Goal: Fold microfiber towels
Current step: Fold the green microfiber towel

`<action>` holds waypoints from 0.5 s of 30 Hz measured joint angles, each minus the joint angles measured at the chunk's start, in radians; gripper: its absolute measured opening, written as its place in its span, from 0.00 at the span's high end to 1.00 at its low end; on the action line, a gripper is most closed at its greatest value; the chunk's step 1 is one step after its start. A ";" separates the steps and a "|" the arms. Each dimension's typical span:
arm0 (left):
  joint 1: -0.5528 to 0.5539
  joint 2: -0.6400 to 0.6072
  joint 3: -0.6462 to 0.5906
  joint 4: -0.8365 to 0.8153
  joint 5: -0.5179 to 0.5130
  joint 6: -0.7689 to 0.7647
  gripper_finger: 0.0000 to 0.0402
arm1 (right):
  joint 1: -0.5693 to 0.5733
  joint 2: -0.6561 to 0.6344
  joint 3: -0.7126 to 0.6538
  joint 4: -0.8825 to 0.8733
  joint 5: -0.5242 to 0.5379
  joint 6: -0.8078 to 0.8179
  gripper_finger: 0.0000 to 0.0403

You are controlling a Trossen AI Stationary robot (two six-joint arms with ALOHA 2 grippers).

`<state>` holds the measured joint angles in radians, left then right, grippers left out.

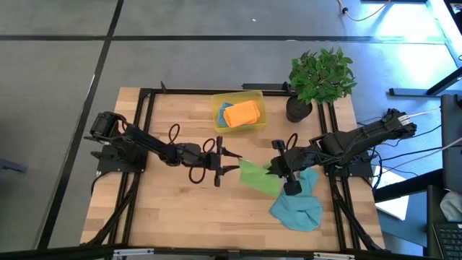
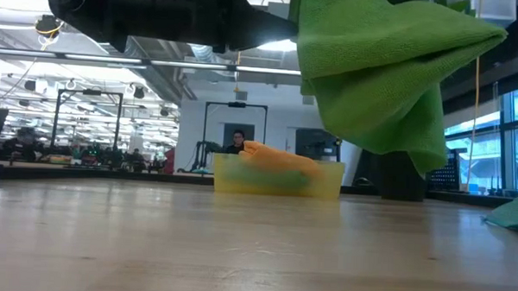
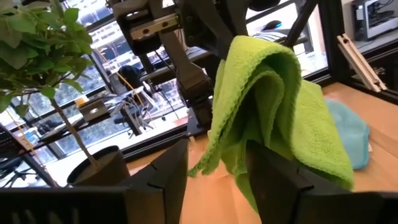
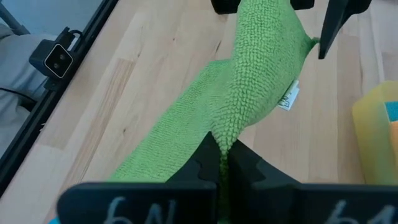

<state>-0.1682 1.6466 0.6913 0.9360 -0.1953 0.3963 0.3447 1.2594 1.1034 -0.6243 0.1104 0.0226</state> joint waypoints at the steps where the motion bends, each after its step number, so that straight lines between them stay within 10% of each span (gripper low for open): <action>1: 0.002 0.000 0.000 0.000 -0.003 0.000 0.64 | 0.000 0.000 0.000 0.000 0.000 0.000 0.98; 15: -0.007 -0.001 0.018 -0.017 -0.047 0.087 0.99 | -0.001 0.000 0.000 0.014 0.102 0.052 0.91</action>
<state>-0.1755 1.6460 0.7098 0.9192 -0.2420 0.4838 0.3439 1.2594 1.1034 -0.6100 0.2124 0.0750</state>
